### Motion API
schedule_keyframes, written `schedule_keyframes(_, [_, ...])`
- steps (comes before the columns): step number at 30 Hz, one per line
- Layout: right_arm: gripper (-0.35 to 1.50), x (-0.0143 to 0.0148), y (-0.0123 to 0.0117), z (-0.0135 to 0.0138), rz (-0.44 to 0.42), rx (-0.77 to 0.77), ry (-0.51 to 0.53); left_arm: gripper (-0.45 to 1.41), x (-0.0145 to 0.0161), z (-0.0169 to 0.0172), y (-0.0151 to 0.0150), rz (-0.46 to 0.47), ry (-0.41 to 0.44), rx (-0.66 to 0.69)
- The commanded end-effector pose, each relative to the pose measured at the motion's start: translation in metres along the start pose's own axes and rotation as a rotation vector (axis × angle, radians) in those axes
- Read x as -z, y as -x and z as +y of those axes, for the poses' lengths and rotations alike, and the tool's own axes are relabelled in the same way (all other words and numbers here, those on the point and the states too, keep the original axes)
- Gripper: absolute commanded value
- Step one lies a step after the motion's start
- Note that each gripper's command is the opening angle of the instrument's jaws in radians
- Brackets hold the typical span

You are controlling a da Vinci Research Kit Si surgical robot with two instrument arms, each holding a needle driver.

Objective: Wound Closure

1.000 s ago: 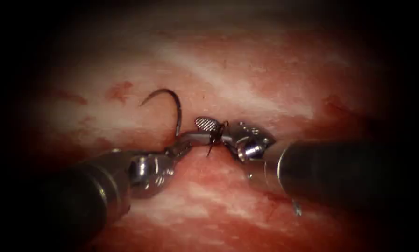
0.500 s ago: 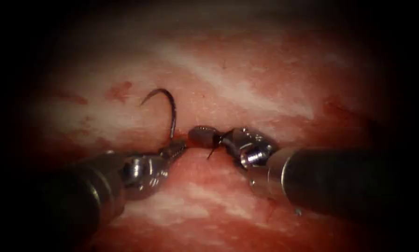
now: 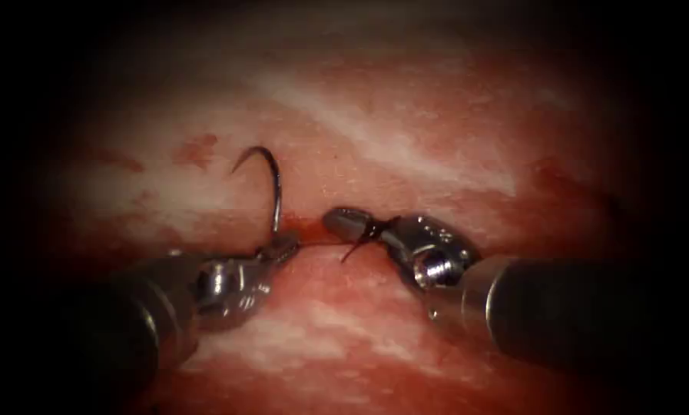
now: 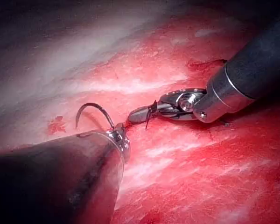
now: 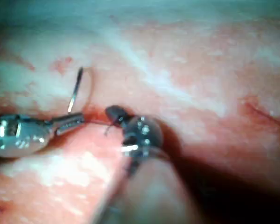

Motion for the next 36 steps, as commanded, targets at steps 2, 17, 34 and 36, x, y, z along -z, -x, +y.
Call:
schedule_keyframes(2, [-0.35,0.0004,0.0014,-0.0009,-0.006,0.009,-0.005,-0.45,-0.0012,-0.0006,0.0006,-0.007,0.007,0.006])
schedule_keyframes(17, [-0.35,0.0032,0.0032,-0.0015,-0.001,0.039,-0.012,-0.45,-0.0045,-0.0060,0.0042,-0.061,0.012,0.023])
schedule_keyframes(34, [-0.35,0.0034,0.0035,-0.0022,0.005,0.049,-0.025,-0.45,-0.0099,-0.0130,0.0085,-0.076,-0.032,0.074])
schedule_keyframes(36, [-0.35,0.0036,0.0036,-0.0024,0.007,0.049,-0.026,-0.45,-0.0100,-0.0142,0.0088,-0.069,-0.046,0.085])
